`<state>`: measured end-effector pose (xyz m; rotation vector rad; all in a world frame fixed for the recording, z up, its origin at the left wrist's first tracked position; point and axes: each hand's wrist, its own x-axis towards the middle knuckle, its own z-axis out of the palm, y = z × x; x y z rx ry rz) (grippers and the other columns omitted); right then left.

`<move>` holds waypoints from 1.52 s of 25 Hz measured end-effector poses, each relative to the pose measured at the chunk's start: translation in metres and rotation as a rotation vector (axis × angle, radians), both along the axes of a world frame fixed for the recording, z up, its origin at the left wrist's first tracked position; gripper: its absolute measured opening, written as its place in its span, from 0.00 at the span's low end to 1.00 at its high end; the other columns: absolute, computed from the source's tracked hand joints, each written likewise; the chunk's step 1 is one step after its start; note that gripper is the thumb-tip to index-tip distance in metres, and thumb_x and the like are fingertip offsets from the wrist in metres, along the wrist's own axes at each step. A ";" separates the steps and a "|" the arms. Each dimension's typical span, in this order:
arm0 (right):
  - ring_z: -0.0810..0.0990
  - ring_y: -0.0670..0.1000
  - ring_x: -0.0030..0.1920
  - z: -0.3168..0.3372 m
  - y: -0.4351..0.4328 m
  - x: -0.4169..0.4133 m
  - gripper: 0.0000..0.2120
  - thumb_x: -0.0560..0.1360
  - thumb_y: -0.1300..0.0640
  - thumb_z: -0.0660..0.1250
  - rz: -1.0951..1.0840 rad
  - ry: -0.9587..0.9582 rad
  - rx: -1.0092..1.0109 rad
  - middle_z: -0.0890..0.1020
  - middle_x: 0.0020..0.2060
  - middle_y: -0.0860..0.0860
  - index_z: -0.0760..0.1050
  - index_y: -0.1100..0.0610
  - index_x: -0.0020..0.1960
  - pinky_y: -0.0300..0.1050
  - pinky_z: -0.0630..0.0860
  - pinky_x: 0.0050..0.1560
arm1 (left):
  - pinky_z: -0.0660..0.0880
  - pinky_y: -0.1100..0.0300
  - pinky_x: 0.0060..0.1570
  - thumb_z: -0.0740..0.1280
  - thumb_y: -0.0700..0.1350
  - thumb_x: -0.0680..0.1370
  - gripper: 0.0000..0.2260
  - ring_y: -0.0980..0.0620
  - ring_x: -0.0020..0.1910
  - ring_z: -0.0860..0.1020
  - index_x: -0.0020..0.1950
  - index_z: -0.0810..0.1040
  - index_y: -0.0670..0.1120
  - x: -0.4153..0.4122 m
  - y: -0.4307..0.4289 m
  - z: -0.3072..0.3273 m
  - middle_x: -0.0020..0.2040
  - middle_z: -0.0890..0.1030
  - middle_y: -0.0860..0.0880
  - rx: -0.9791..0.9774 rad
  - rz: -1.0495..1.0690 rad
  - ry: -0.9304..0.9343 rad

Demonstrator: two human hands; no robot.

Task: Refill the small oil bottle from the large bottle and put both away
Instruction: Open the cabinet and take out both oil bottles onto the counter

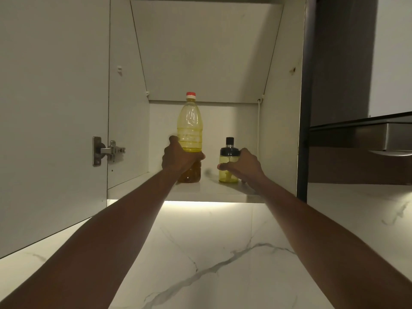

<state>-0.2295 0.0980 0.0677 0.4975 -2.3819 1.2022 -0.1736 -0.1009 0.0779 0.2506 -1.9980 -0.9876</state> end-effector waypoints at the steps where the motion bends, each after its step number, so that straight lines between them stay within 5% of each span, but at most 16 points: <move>1: 0.81 0.56 0.54 0.000 -0.001 0.006 0.38 0.64 0.42 0.82 -0.010 0.011 -0.006 0.80 0.56 0.53 0.70 0.56 0.65 0.56 0.83 0.55 | 0.77 0.54 0.46 0.84 0.57 0.63 0.43 0.47 0.53 0.79 0.71 0.66 0.48 0.007 0.001 0.000 0.59 0.78 0.49 0.006 0.008 0.006; 9: 0.82 0.51 0.46 0.003 0.016 0.098 0.36 0.59 0.42 0.82 0.027 0.058 -0.126 0.78 0.48 0.45 0.69 0.50 0.60 0.54 0.87 0.37 | 0.81 0.47 0.57 0.82 0.63 0.62 0.45 0.49 0.56 0.79 0.74 0.67 0.53 0.113 0.015 -0.010 0.64 0.80 0.50 0.000 -0.057 0.144; 22: 0.82 0.56 0.52 -0.095 0.064 0.295 0.37 0.64 0.48 0.83 0.038 -0.031 -0.155 0.80 0.56 0.52 0.70 0.52 0.68 0.58 0.86 0.46 | 0.81 0.49 0.56 0.78 0.68 0.57 0.47 0.48 0.57 0.82 0.72 0.69 0.55 0.312 0.045 -0.137 0.61 0.82 0.53 -0.007 -0.184 0.095; 30: 0.82 0.54 0.52 -0.212 0.077 0.322 0.39 0.64 0.45 0.83 -0.009 -0.128 -0.056 0.81 0.56 0.52 0.70 0.55 0.68 0.55 0.83 0.55 | 0.73 0.71 0.41 0.82 0.63 0.62 0.42 0.58 0.50 0.81 0.70 0.68 0.54 0.330 0.054 -0.254 0.56 0.81 0.57 0.021 -0.295 -0.033; 35: 0.81 0.51 0.47 -0.295 0.077 0.297 0.35 0.59 0.47 0.84 -0.016 -0.235 -0.032 0.82 0.50 0.49 0.70 0.52 0.60 0.39 0.75 0.39 | 0.74 0.68 0.41 0.84 0.60 0.59 0.41 0.63 0.48 0.80 0.65 0.67 0.56 0.304 0.053 -0.330 0.51 0.82 0.57 0.049 -0.309 -0.164; 38: 0.82 0.51 0.50 -0.339 0.075 0.271 0.36 0.60 0.50 0.85 0.007 -0.303 -0.004 0.82 0.52 0.50 0.70 0.52 0.62 0.41 0.78 0.45 | 0.75 0.66 0.43 0.84 0.57 0.59 0.39 0.61 0.49 0.81 0.61 0.65 0.56 0.280 0.050 -0.370 0.51 0.80 0.57 0.089 -0.298 -0.208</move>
